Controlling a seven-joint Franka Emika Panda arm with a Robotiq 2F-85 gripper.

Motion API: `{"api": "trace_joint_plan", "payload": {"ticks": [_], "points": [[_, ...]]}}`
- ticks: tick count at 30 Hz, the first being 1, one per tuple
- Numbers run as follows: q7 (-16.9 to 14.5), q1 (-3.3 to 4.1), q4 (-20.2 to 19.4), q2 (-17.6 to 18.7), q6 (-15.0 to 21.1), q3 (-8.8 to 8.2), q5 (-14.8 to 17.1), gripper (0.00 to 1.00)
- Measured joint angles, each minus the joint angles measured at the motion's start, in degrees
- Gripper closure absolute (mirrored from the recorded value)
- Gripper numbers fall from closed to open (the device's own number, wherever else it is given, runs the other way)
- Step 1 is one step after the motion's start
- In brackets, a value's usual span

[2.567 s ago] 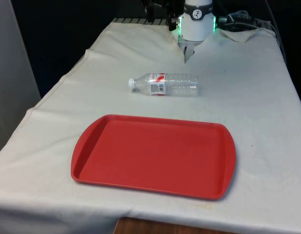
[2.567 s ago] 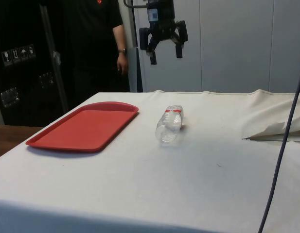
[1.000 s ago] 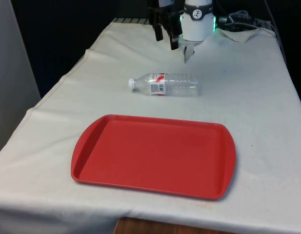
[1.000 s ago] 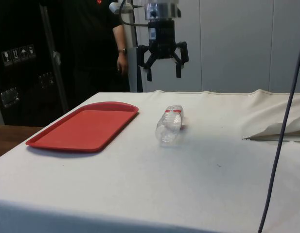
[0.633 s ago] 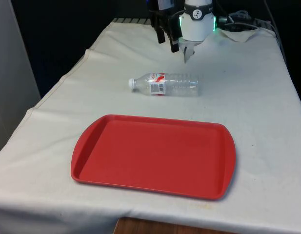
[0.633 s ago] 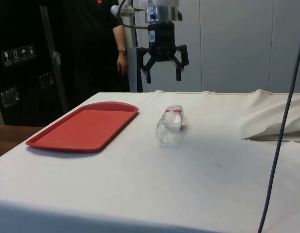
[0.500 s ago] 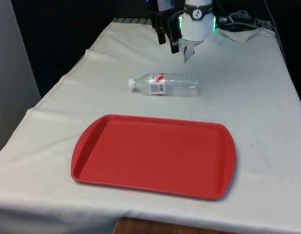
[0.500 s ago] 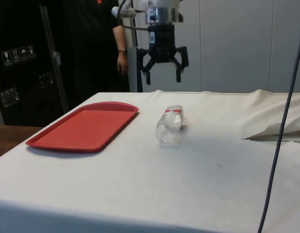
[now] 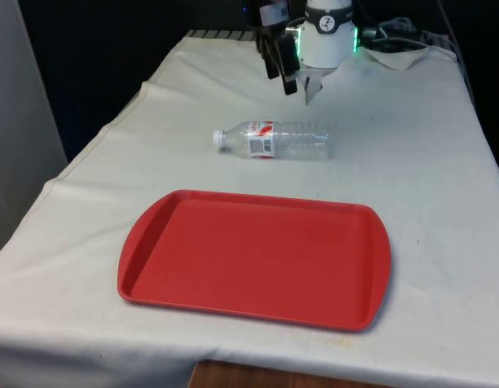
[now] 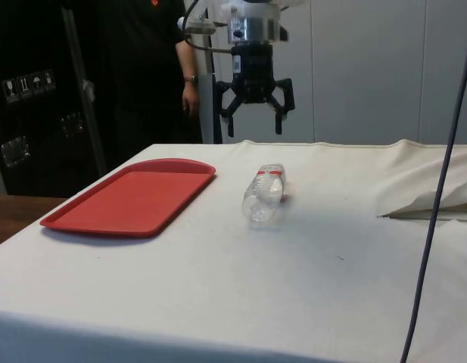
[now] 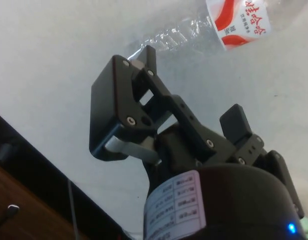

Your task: Place the bottle upright on the tray.

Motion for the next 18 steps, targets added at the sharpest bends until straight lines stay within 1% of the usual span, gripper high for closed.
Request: {"api": "trace_joint_plan", "payload": {"ticks": [4, 11, 18], "points": [[0.11, 0.0, -0.11, 0.23, 0.0, 0.0, 0.8, 0.0], [0.4, -0.06, -0.11, 1.43, 0.34, 0.0, 3.44, 0.0], [0.86, -0.11, -0.11, 2.06, 0.46, -0.06, 4.64, 0.0]]}}
